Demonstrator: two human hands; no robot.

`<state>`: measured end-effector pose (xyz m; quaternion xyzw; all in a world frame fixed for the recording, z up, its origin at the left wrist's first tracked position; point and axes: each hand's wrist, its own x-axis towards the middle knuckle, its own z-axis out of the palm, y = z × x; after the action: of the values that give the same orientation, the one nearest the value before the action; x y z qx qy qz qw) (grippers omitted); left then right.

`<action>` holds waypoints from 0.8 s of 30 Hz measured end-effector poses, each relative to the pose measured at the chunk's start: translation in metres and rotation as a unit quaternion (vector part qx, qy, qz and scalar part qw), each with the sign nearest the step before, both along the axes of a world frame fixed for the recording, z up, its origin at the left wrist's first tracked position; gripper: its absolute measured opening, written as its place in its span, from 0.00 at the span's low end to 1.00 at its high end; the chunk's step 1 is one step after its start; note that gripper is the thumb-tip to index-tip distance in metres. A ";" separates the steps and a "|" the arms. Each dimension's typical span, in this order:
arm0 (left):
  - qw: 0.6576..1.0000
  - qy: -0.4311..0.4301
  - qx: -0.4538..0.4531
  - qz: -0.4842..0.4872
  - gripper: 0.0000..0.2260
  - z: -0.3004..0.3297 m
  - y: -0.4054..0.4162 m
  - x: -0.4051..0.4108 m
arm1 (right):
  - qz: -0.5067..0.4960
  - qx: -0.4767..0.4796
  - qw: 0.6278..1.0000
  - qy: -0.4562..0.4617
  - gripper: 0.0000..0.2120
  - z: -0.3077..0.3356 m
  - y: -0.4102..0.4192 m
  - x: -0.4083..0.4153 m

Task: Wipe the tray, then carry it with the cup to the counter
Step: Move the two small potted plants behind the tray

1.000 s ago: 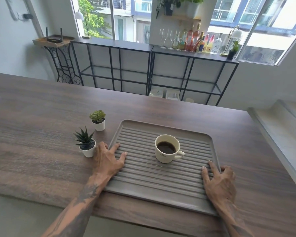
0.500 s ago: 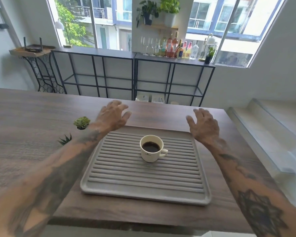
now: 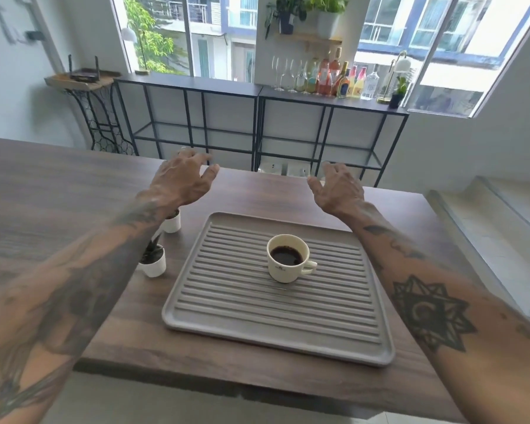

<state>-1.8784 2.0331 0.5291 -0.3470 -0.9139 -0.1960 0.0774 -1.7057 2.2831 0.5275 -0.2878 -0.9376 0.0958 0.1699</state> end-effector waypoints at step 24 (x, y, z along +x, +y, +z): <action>0.923 -0.243 0.237 0.183 0.52 -0.168 -0.167 0.048 | 0.256 -0.209 0.931 -0.154 0.49 -0.086 -0.210 -0.233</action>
<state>-1.8306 1.8658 0.3613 -0.0869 -0.8793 -0.4672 -0.0328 -1.9390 2.0734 0.4412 -0.0778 -0.9530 0.2842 -0.0712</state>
